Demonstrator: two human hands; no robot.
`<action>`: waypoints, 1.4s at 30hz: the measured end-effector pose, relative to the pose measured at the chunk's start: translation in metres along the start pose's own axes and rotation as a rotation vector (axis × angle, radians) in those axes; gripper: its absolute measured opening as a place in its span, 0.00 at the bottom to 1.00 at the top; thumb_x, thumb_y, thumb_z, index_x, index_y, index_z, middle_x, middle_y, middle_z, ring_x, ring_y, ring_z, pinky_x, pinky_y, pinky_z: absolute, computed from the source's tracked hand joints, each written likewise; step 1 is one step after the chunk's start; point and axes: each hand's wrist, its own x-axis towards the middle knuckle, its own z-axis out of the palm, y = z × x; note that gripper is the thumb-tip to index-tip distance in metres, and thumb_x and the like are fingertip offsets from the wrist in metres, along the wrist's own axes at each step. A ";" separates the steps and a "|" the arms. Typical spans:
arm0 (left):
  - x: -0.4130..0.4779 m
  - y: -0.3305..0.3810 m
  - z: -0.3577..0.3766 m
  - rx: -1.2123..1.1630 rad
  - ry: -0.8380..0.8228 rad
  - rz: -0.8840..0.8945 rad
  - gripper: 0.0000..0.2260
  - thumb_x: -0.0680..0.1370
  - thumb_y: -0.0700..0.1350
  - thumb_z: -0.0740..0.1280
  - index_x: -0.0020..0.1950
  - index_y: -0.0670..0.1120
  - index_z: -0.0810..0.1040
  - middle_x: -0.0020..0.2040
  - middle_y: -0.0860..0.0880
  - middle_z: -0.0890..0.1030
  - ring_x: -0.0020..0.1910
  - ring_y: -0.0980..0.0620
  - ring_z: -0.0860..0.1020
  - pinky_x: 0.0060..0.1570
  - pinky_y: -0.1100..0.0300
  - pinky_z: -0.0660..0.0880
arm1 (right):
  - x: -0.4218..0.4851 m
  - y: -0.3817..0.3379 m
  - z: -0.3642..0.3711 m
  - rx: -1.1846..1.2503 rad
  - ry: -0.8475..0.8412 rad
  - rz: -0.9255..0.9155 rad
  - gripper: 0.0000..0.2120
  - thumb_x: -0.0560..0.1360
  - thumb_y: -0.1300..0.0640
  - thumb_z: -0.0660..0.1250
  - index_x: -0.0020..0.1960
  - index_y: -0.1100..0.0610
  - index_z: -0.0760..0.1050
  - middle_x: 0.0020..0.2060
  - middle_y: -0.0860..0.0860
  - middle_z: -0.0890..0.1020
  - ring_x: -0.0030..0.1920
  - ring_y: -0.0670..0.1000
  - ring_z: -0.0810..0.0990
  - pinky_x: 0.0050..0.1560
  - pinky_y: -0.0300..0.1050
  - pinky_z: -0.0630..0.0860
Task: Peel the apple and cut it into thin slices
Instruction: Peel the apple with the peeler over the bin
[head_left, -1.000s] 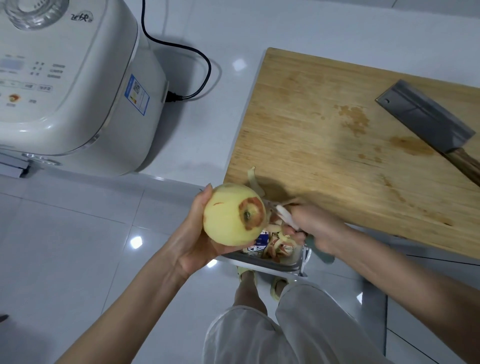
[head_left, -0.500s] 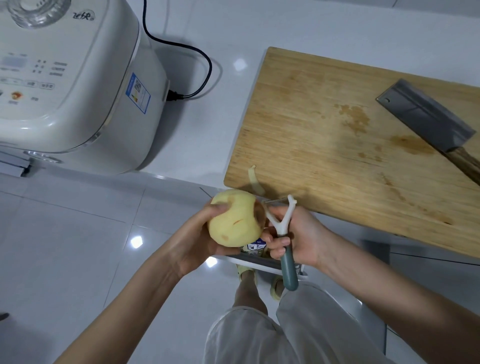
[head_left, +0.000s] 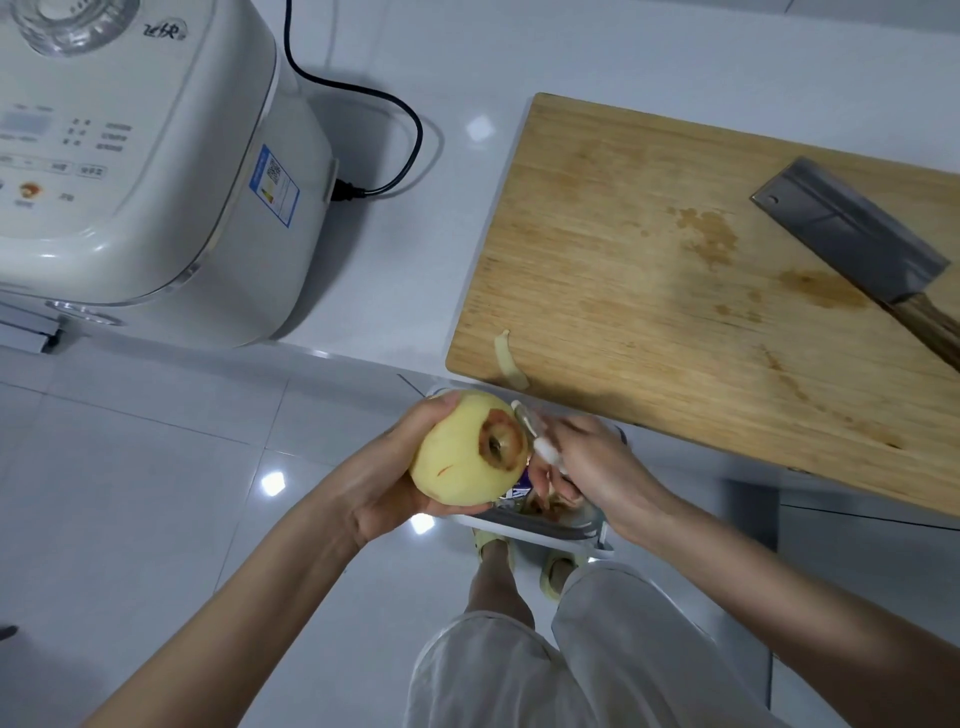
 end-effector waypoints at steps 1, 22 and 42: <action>0.000 0.000 0.001 -0.009 -0.009 -0.013 0.24 0.70 0.58 0.68 0.63 0.49 0.75 0.56 0.40 0.80 0.46 0.42 0.83 0.43 0.45 0.81 | 0.002 0.002 0.001 -0.156 0.081 -0.147 0.14 0.80 0.50 0.54 0.39 0.52 0.72 0.25 0.47 0.75 0.25 0.46 0.69 0.32 0.43 0.66; 0.001 -0.008 0.010 -0.007 -0.111 -0.050 0.22 0.67 0.55 0.66 0.56 0.45 0.79 0.51 0.40 0.82 0.45 0.42 0.82 0.36 0.48 0.79 | 0.018 -0.035 -0.020 -0.994 0.292 -1.259 0.10 0.75 0.57 0.63 0.35 0.58 0.72 0.20 0.46 0.66 0.20 0.51 0.64 0.29 0.40 0.65; 0.011 -0.009 0.000 -0.180 -0.054 0.019 0.28 0.67 0.55 0.66 0.64 0.45 0.75 0.59 0.37 0.79 0.51 0.37 0.80 0.39 0.47 0.79 | 0.010 -0.003 -0.013 -0.787 0.432 -0.578 0.06 0.74 0.60 0.62 0.40 0.51 0.70 0.22 0.45 0.69 0.26 0.51 0.71 0.31 0.42 0.63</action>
